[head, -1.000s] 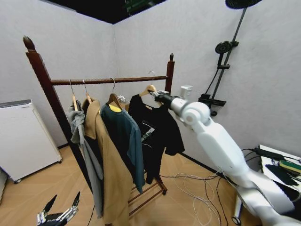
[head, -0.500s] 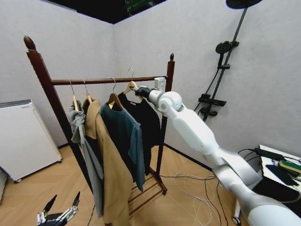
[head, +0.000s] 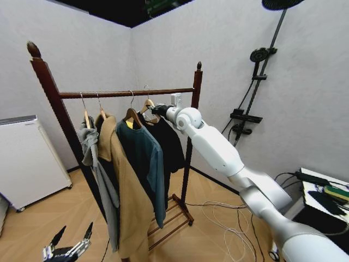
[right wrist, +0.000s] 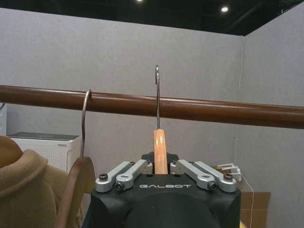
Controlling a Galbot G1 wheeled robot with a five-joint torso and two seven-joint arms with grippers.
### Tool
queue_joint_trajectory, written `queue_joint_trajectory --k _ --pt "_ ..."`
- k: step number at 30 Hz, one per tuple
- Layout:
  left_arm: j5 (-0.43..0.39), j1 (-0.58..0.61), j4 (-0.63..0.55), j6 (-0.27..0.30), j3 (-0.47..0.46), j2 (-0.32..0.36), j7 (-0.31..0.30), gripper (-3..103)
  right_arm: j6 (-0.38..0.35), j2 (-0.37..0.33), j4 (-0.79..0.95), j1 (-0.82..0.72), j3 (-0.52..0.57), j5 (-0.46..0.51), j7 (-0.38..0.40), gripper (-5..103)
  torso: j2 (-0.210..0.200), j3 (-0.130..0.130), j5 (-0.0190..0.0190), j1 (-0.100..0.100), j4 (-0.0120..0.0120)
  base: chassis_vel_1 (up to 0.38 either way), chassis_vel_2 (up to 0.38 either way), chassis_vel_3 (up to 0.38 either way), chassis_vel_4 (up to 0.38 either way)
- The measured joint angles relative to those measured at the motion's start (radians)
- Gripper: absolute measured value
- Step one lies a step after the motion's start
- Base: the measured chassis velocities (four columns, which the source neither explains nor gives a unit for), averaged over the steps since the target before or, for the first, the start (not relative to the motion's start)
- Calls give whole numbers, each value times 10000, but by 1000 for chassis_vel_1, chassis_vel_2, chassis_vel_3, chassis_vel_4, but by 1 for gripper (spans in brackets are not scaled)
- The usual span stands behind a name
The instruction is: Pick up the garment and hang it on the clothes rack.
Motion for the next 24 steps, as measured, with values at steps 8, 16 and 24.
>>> queue_joint_trajectory --k 8,16,24 --pt "0 0 0 0 0 0 0 100 116 536 -1094 147 -88 -395 -340 10 0 1 0 0 -1 0 0 0 0" --pt "0 0 0 0 0 0 0 100 285 1021 -1838 296 -57 -980 -650 10 0 0 -1 0 0 0 0 0 0" --pt "0 0 0 0 0 0 0 100 158 1027 -1625 201 -1 -1154 -621 7 0 1 -1 0 1 0 0 0 0"
